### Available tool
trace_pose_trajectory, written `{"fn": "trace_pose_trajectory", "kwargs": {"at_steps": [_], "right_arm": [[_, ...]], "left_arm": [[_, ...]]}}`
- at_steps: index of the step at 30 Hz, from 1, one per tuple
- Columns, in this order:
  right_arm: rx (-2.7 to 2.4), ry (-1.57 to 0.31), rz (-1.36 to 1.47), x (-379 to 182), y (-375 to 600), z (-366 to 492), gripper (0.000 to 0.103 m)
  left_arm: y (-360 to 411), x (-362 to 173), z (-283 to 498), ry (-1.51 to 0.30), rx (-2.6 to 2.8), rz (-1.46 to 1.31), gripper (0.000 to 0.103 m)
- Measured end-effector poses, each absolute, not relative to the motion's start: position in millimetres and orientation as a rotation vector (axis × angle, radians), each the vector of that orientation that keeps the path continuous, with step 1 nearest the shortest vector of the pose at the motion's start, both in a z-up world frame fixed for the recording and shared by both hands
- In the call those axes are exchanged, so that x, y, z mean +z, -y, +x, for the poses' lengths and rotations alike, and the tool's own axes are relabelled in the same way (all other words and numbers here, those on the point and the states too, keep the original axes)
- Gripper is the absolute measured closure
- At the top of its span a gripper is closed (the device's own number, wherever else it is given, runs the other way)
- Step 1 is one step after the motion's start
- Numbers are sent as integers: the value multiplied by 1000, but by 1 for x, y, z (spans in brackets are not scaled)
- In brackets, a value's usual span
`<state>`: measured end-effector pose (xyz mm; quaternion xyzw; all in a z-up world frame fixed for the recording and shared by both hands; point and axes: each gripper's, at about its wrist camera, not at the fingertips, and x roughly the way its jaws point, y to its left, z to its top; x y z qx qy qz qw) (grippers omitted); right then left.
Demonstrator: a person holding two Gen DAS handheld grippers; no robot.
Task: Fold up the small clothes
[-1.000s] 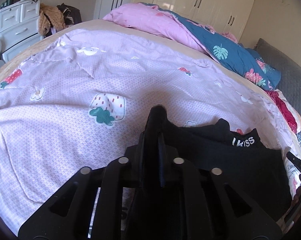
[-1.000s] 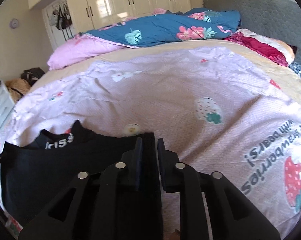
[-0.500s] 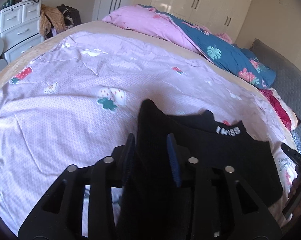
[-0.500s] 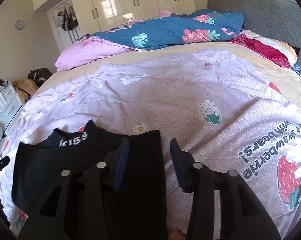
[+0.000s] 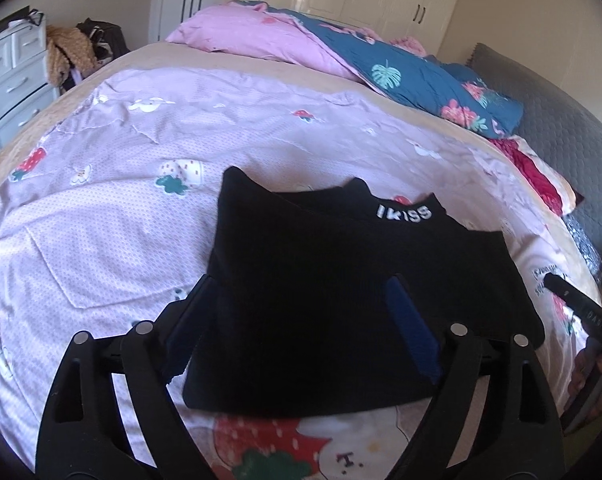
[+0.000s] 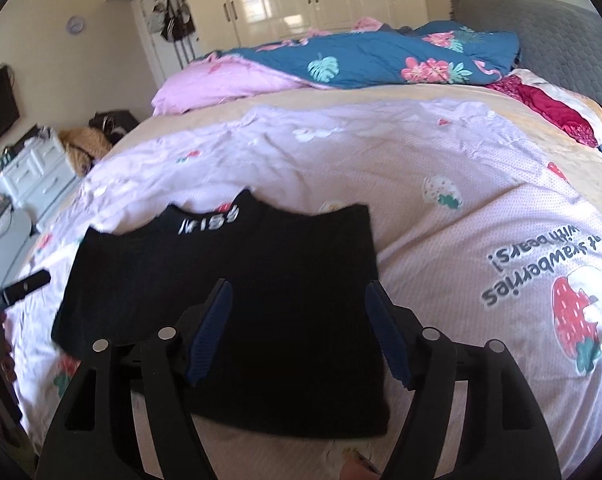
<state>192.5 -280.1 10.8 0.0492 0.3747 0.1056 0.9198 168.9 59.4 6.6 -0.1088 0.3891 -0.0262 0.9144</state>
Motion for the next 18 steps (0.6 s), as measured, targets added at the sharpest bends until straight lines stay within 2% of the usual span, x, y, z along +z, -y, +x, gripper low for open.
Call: {"fn": "trace_pose_trajectory", "kwargs": {"at_steps": [13,18], "right_arm": [[207,-944,33,-33,256,178,35],[177,-996,46,-51,263,177,35]], "left_arm": [[-50,-50,161,-1000,-79,-218,24],[-52,-63,157,-1015,-75,-214,24]]}}
